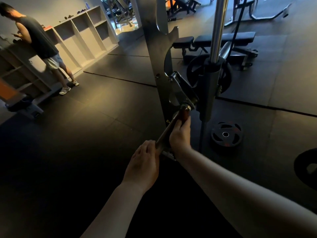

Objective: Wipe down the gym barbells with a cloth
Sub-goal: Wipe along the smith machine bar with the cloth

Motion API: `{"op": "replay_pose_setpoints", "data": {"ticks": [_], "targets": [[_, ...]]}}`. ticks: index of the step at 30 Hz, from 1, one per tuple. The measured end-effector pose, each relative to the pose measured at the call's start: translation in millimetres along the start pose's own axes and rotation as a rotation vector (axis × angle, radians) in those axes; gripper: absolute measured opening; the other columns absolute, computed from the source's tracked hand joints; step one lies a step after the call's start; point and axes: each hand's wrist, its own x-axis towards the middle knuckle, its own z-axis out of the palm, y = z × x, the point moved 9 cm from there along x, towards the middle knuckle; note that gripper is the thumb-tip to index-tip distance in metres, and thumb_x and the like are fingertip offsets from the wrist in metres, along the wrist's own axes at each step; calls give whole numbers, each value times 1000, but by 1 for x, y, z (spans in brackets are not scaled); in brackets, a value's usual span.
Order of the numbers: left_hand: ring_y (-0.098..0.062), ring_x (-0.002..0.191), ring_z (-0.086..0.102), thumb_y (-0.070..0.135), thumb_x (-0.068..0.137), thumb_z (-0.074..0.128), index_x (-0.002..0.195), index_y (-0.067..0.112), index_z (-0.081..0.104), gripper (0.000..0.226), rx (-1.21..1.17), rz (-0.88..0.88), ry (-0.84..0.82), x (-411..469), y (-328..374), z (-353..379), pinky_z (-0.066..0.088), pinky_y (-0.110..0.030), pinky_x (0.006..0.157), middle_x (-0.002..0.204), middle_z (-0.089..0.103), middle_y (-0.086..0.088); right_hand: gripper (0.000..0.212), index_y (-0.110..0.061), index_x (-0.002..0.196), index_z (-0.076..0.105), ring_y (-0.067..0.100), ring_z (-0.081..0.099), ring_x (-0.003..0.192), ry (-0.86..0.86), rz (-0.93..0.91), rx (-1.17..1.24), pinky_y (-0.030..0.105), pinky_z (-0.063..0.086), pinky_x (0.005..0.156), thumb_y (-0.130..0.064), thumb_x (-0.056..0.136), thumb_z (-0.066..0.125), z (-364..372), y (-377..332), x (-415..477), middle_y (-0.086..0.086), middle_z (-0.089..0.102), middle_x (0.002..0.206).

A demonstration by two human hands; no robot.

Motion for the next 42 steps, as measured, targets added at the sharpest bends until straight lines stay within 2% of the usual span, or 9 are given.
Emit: {"op": "replay_pose_setpoints", "data": {"ticks": [4, 9, 15, 18, 21, 25, 30, 38, 42], "targets": [[-21, 155, 16, 23, 106, 36, 161, 15, 16, 59, -15, 42, -21, 21, 12, -1, 16, -36, 126, 167, 19, -8, 35, -20, 142, 41, 21, 63, 102, 26, 80, 7, 41, 55, 85, -29, 108, 39, -7, -1, 39, 10, 59, 124], [-19, 155, 15, 31, 109, 30, 161, 15, 18, 56, -78, 50, 5, 38, 20, -2, 16, -38, 127, 167, 21, -7, 41, -34, 147, 36, -13, 51, 112, -129, -95, 26, 19, 41, 100, -19, 109, 40, 6, 13, -23, -19, 52, 124], [-20, 154, 22, 27, 107, 37, 160, 16, 20, 57, -58, 39, 25, 29, 15, -3, 20, -37, 126, 166, 26, -8, 49, -39, 146, 36, 25, 59, 120, -14, 66, 76, 56, 46, 108, -42, 97, 43, -4, 5, 40, 7, 55, 135], [-16, 155, 18, 28, 107, 34, 162, 19, 16, 58, -38, 36, 27, 21, 14, -3, 13, -31, 124, 168, 21, -5, 67, -33, 163, 0, 8, 37, 135, -23, 19, 75, 34, 28, 117, -26, 108, 40, 0, -4, 8, -7, 31, 154], [-12, 155, 12, 32, 109, 31, 163, 23, 10, 58, -36, 26, 23, 12, 10, -4, 8, -25, 120, 169, 15, 0, 67, -28, 163, 0, 2, 25, 141, -82, -65, 39, 24, 19, 118, -18, 110, 39, 12, 10, -50, -14, 21, 155], [-12, 155, 13, 34, 108, 33, 163, 23, 10, 60, -32, 12, 8, -3, 3, -5, 11, -28, 122, 169, 16, -1, 65, -26, 163, 0, 16, 28, 149, -104, -24, 45, 41, 22, 125, -24, 110, 37, 17, 22, -48, 3, 23, 165], [-15, 155, 15, 31, 108, 33, 163, 25, 10, 59, -19, -23, 7, -23, -7, -4, 17, -33, 124, 169, 17, 1, 59, -48, 151, 25, 29, 53, 132, 39, 80, 102, 60, 42, 111, -46, 93, 39, 0, 17, 36, 4, 54, 144], [-9, 154, 15, 35, 109, 27, 162, 27, 13, 55, -72, 10, 5, -26, -11, -4, 14, -28, 122, 169, 18, 3, 64, -33, 163, 6, 9, 24, 149, -77, -98, 85, 41, 21, 126, -28, 107, 38, 22, 20, -87, -8, 20, 164], [-8, 154, 13, 31, 110, 31, 162, 28, 13, 56, -111, 29, -15, -41, -19, -6, 10, -23, 117, 169, 17, 5, 66, -41, 162, 5, 16, 39, 141, -64, -13, 100, 52, 31, 121, -39, 104, 37, 20, 29, -52, -7, 30, 158]]}}
